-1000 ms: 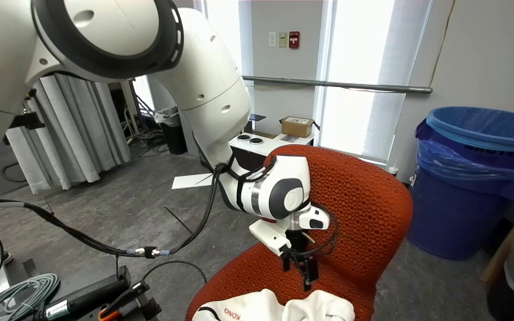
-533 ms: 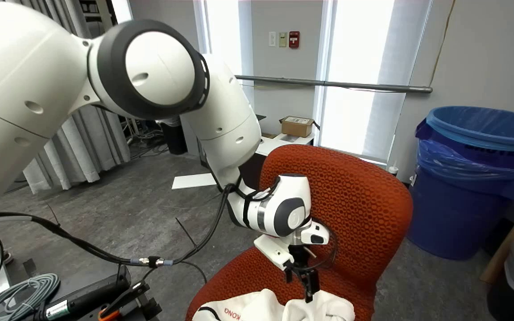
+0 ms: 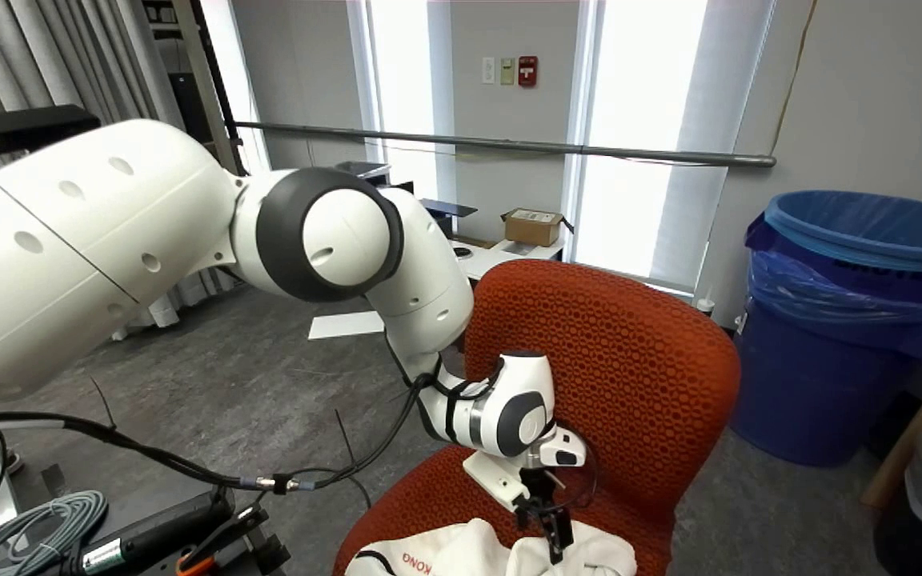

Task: Pick the white scarf on the seat and put it on the back of the chair

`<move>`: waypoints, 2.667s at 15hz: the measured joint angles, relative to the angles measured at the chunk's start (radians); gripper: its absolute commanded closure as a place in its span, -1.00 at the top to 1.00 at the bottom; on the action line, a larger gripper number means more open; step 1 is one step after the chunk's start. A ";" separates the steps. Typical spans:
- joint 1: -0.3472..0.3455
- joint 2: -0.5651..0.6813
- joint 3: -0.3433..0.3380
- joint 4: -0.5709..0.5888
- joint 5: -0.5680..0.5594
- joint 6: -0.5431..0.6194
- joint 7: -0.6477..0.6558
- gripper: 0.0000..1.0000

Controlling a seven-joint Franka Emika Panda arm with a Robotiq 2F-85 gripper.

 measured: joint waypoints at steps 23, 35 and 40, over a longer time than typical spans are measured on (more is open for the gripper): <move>-0.055 -0.185 0.002 0.076 0.093 -0.013 -0.069 -1.00; -0.015 -0.365 0.007 0.032 0.045 -0.216 -0.101 0.33; -0.024 -0.271 0.007 0.034 0.033 -0.270 -0.100 1.00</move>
